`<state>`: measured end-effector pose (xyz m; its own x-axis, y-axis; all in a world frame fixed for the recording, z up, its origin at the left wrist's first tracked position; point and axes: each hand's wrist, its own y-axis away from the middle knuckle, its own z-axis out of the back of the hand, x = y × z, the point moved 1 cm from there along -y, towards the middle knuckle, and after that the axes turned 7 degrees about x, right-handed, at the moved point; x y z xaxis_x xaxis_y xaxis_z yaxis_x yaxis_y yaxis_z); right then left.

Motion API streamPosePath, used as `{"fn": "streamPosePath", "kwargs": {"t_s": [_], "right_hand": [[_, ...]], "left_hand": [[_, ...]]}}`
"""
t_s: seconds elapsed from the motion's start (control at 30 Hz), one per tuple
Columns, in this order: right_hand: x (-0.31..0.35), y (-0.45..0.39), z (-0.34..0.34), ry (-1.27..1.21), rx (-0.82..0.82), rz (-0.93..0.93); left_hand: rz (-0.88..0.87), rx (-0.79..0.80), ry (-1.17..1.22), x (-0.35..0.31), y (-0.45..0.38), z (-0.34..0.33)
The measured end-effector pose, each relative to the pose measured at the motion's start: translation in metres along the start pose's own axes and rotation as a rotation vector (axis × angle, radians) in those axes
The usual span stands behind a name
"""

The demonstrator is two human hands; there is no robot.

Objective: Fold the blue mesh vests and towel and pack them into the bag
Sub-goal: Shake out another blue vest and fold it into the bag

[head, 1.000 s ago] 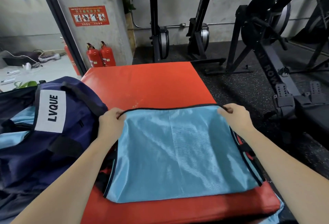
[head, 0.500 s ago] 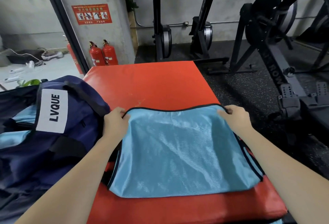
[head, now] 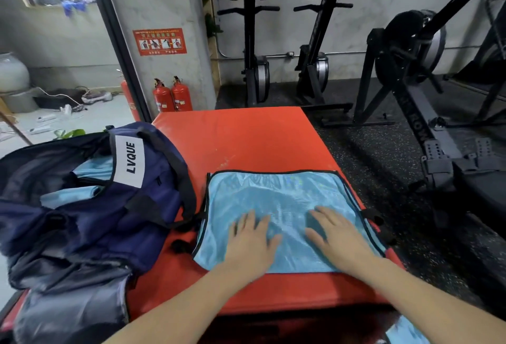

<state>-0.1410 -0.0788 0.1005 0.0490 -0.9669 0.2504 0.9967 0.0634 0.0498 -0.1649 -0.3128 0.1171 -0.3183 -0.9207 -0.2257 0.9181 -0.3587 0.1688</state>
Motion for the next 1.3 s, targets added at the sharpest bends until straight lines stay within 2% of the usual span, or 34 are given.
{"fn": "streamPosePath", "kwargs": {"t_s": [0.07, 0.13, 0.27, 0.4, 0.53, 0.63, 0.73, 0.87, 1.13, 1.2, 1.3], "right_hand": [[-0.038, 0.008, 0.003, 0.050, 0.027, -0.080], [-0.061, 0.013, 0.010, 0.103, 0.066, -0.065], [-0.059, 0.028, 0.020, 0.090, 0.058, -0.021], [-0.048, 0.035, 0.029, 0.133, 0.034, -0.032], [-0.046, 0.049, 0.039, 0.077, -0.059, 0.055], [-0.050, 0.063, 0.042, 0.055, -0.002, 0.079], [-0.045, 0.077, 0.046, 0.141, 0.070, 0.100], [-0.038, 0.083, 0.047, 0.306, 0.079, 0.141], [-0.051, 0.079, 0.049, 0.326, 0.102, 0.187], [-0.053, 0.074, 0.048, 0.346, 0.090, 0.168], [-0.054, 0.065, 0.044, 0.317, -0.012, 0.141]], "left_hand": [[0.092, -0.025, -0.064, 0.036, 0.004, 0.001], [0.142, -0.074, -0.089, 0.072, 0.008, 0.009], [0.090, -0.038, -0.081, 0.098, 0.024, 0.016], [0.092, -0.096, -0.088, 0.074, 0.061, 0.018], [0.142, -0.176, -0.057, 0.039, 0.112, 0.007], [0.271, -0.096, -0.052, 0.029, 0.143, -0.007], [0.262, -0.066, 0.004, 0.028, 0.156, -0.013], [0.217, -0.076, 0.108, 0.033, 0.140, -0.009], [0.172, -0.127, 0.104, 0.061, 0.084, -0.004], [0.130, -0.112, 0.116, 0.069, 0.062, 0.002], [0.082, -0.098, 0.106, 0.082, 0.027, 0.014]]}}
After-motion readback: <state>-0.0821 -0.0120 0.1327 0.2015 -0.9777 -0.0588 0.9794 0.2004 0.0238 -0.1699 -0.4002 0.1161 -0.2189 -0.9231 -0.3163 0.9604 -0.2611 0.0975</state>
